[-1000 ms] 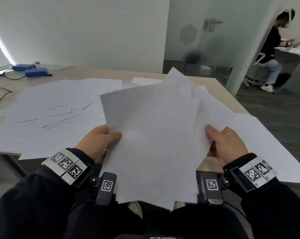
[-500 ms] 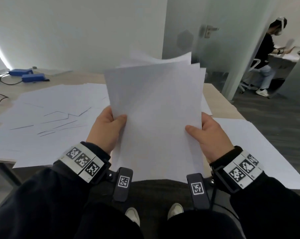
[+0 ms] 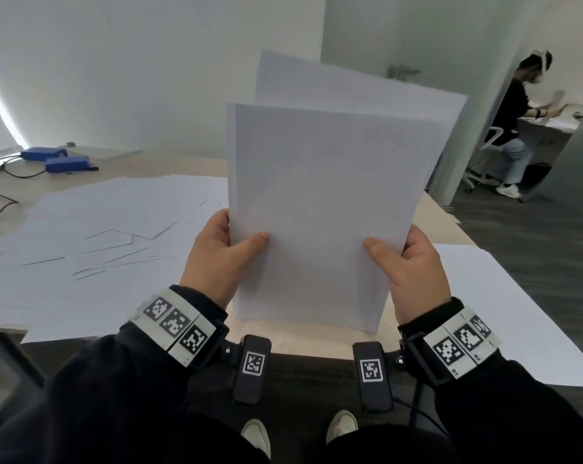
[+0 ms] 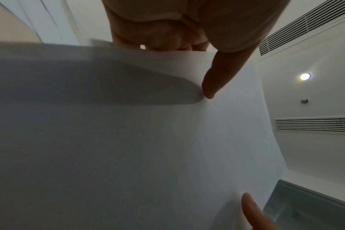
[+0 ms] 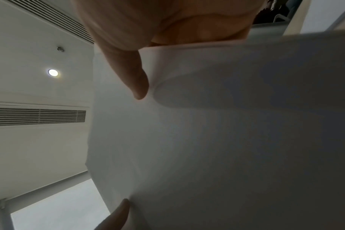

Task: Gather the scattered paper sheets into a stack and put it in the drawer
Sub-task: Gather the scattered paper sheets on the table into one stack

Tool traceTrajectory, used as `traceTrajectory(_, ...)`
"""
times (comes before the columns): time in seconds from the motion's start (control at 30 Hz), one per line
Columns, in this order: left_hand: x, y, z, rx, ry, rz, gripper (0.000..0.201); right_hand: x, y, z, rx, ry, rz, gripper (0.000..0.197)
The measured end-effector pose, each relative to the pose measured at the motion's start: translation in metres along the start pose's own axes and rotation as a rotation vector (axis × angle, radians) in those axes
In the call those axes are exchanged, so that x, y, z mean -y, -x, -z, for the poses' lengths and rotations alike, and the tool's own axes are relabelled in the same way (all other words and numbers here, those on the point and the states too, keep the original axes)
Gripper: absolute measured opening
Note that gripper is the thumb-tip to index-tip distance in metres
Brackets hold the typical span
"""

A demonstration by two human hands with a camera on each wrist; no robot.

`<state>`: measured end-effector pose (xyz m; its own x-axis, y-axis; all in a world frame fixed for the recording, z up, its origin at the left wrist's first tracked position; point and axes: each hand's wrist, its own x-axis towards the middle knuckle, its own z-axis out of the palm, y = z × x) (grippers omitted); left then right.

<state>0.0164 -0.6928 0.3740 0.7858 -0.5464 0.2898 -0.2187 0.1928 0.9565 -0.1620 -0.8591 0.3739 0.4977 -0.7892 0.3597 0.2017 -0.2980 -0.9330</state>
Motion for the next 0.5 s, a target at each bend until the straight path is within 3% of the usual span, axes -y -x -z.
traceTrajectory(0.33,0.018,0.020,-0.006,0.014,0.035,0.105,0.032,-0.014,0.013,-0.002,-0.004,0.038,-0.018,0.020)
traceTrajectory(0.4,0.023,0.028,-0.005,0.019,-0.017,0.133,0.019,-0.018,0.021,0.000,0.023,0.068,-0.033,0.026)
traceTrajectory(0.5,0.034,0.043,-0.003,0.055,-0.145,0.163,0.019,-0.029,0.040,0.006,0.133,0.210,-0.097,0.043)
